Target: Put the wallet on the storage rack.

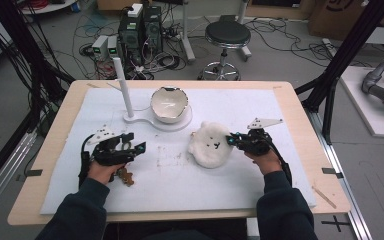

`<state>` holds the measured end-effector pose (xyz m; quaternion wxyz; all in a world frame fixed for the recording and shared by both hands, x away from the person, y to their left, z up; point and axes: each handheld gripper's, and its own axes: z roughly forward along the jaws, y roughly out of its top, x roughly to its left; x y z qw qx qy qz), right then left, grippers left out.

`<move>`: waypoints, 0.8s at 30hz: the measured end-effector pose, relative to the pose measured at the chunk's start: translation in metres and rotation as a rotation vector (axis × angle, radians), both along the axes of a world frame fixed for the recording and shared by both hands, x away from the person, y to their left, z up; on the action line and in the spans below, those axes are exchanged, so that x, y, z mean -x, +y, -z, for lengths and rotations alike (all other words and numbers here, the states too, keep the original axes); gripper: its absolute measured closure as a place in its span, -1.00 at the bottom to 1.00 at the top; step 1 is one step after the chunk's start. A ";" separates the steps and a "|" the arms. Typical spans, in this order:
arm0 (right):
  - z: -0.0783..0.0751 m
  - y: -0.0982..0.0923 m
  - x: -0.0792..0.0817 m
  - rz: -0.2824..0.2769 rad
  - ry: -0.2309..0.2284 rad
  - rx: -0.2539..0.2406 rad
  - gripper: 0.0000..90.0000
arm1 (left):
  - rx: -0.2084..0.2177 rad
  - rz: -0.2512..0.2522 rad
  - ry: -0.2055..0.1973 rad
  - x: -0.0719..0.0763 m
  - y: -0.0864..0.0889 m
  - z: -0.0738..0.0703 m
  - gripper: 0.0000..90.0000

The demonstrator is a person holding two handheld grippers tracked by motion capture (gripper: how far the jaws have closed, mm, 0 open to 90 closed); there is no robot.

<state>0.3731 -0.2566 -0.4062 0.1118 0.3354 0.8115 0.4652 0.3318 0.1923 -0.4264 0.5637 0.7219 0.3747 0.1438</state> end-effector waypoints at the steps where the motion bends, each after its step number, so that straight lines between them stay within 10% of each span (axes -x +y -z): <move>1: -0.005 0.006 0.004 -0.025 -0.022 -0.039 0.83 | -0.002 0.018 0.003 0.000 -0.007 0.000 -0.42; 12: -0.017 0.037 0.015 -0.115 -0.101 -0.177 0.85 | -0.051 0.221 0.075 -0.001 -0.069 0.006 -0.45; 18: -0.016 0.049 0.017 -0.164 -0.090 -0.192 0.85 | -0.056 0.229 0.103 -0.002 -0.075 0.009 -0.35; 21: -0.015 0.053 0.018 -0.191 -0.089 -0.176 0.84 | -0.092 0.242 0.107 -0.001 -0.076 0.010 0.51; 24: -0.012 0.055 0.017 -0.190 -0.085 -0.101 0.83 | -0.128 0.232 0.065 0.002 -0.075 0.008 0.70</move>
